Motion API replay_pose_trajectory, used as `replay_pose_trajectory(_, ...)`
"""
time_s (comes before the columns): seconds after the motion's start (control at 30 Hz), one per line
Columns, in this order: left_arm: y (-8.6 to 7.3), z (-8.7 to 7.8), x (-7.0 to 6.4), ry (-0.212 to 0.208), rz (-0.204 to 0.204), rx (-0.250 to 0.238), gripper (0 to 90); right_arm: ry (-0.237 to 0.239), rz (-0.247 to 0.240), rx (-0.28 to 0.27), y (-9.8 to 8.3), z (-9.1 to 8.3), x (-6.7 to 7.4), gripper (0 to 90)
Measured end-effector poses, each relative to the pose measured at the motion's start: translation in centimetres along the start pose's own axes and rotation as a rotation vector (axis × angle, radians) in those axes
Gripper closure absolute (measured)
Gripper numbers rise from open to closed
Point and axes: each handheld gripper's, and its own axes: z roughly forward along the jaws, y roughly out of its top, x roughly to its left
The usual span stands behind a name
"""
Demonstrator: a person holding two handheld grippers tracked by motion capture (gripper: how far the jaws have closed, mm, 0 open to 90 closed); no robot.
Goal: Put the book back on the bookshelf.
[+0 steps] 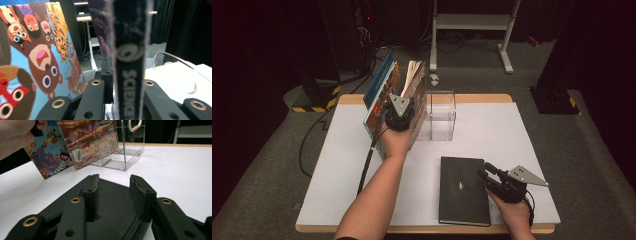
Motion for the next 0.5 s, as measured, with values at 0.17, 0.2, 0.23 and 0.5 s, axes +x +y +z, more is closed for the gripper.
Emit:
replay_pose_trajectory(0.17, -0.04, -0.18, 0.41, 0.016, -0.018, 0.009, 75.0, 0.003, -0.001, 0.003, -0.06, 0.09, 0.08, 59.6)
replay_pose_trajectory(0.2, -0.07, -0.19, 0.44, 0.018, -0.02, 0.011, 73.8, 0.003, 0.0, 0.003, -0.06, 0.11, 0.06, 59.5)
replay_pose_trajectory(0.23, -0.12, -0.25, 0.53, 0.02, -0.011, 0.018, 72.9, 0.004, 0.002, 0.003, -0.07, 0.1, 0.07, 59.5)
replay_pose_trajectory(0.5, -0.33, -0.45, 0.65, 0.031, -0.019, 0.016, 68.6, 0.007, 0.003, 0.009, -0.17, 0.23, 0.14, 59.5)
